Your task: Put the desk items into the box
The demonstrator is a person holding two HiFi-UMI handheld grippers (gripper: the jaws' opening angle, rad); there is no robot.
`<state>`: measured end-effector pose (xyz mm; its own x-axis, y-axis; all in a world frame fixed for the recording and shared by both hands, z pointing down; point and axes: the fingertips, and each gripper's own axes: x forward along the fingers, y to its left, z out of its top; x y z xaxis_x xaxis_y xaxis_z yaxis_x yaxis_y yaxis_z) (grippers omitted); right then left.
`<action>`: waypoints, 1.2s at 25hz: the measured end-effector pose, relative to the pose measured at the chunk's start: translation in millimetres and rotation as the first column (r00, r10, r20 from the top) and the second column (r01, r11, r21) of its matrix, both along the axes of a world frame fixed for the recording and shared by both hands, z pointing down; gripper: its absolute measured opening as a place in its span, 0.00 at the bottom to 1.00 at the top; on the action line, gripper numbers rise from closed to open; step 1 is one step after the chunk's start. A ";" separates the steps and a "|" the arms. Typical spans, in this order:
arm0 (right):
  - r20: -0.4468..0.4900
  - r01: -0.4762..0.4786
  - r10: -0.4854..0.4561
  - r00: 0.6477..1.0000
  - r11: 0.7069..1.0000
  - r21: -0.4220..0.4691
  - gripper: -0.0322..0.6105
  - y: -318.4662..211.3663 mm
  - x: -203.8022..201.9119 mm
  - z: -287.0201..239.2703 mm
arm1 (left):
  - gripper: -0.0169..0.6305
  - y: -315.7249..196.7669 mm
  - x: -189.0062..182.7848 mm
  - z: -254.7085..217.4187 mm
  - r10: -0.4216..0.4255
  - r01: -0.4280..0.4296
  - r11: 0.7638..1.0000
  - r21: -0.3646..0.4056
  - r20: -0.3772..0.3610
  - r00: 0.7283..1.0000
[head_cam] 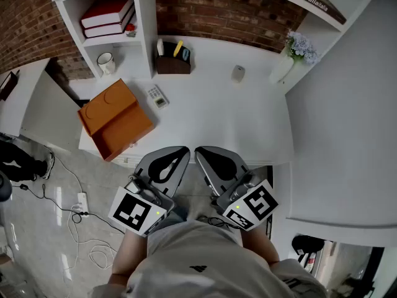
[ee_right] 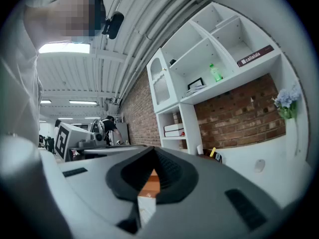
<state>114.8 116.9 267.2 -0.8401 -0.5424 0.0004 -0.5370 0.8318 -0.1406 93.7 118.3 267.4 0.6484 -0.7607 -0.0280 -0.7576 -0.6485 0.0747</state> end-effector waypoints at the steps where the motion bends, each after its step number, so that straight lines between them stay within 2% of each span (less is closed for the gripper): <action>1: -0.002 0.000 0.000 1.000 1.000 0.000 0.06 -2.0 -1.6 0.6 | 0.05 -2.2 -1.7 1.1 -0.001 0.001 1.000 -0.002 0.000 1.000; 18: -0.026 -0.021 0.021 0.999 1.000 -0.011 0.06 -29.3 -23.2 7.2 | 0.05 -30.5 -24.0 6.1 0.007 -0.007 1.000 -0.014 -0.007 1.000; 30: -0.060 -0.044 0.039 0.997 0.996 -0.077 0.07 -46.4 -48.4 15.4 | 0.05 -43.6 -59.9 11.7 0.009 -0.009 1.000 -0.024 -0.016 1.000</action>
<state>66.4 70.5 282.6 -0.8143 -0.5731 0.0926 -0.5800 0.7964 -0.1712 33.8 74.6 279.1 0.6549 -0.7555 -0.0196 -0.7503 -0.6531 0.1026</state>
